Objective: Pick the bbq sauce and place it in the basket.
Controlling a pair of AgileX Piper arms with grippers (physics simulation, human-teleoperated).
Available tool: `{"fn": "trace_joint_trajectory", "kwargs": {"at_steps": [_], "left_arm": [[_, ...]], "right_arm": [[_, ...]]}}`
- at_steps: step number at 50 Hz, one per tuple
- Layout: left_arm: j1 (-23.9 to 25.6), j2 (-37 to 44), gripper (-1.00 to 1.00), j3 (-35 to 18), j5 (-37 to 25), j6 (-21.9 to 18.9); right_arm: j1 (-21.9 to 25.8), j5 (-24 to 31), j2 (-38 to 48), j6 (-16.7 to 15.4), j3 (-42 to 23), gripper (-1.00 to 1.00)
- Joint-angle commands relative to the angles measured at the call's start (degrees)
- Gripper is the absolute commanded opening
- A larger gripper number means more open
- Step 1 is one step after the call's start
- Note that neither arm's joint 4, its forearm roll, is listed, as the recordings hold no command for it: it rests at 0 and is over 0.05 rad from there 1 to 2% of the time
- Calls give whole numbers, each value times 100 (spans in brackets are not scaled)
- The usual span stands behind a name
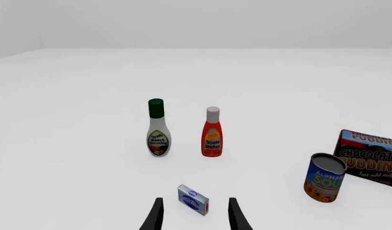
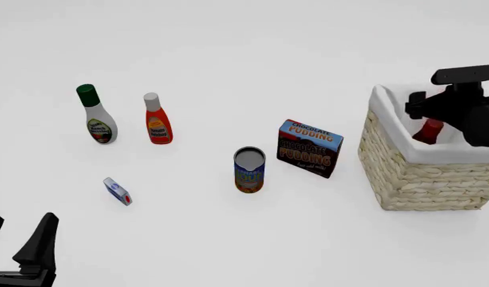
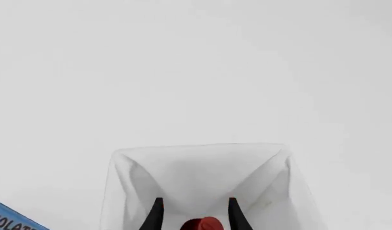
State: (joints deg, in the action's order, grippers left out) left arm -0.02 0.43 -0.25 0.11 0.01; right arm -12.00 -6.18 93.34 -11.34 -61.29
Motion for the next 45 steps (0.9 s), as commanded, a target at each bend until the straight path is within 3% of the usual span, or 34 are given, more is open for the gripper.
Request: {"fn": "trace_joint_trajectory", "kwargs": {"at_steps": [1,45], "left_arm": [[0,0,100,0,0,0],[0,0,100,0,0,0]], "right_arm": [[36,101,-180,3,-33,100],[453,926,-1804,167,-127,100]]}}
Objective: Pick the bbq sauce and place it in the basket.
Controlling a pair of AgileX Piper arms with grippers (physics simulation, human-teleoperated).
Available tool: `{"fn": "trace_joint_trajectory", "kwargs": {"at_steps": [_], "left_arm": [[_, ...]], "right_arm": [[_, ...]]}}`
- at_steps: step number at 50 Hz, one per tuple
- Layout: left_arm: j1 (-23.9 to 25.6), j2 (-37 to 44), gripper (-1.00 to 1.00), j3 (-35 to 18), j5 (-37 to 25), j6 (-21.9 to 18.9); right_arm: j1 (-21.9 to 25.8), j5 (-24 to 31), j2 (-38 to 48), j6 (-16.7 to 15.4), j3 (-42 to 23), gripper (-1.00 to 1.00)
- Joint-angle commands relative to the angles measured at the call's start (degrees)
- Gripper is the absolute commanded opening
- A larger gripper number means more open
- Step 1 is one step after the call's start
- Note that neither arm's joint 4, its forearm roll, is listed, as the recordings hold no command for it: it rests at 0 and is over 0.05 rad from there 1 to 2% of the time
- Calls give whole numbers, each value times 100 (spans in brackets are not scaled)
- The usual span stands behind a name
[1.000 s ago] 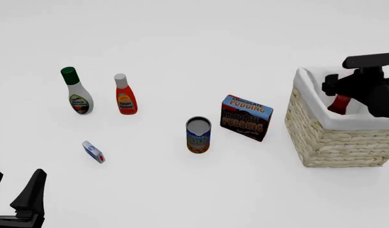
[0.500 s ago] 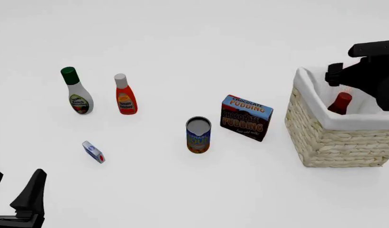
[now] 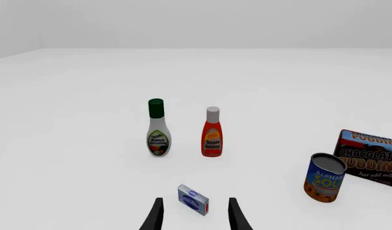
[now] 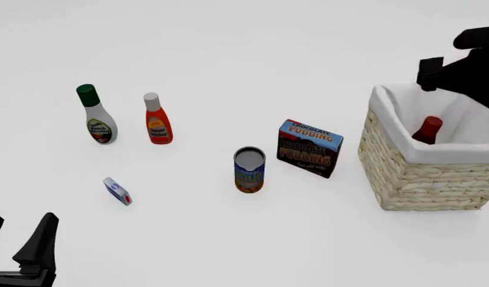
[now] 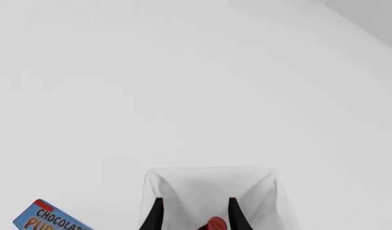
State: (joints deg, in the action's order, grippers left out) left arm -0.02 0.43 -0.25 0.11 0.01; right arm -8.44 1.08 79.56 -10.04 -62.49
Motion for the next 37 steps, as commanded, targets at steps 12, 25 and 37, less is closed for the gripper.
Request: {"fn": "trace_joint_trajectory", "kwargs": {"at_steps": [12,25,37], "left_arm": [[0,0,100,0,0,0],[0,0,100,0,0,0],[0,0,100,0,0,0]], "right_arm": [[220,533,-1064,90,-17,100],[380,847,-1745,151,52,100],[372,947,-2090,205,175,100]]}}
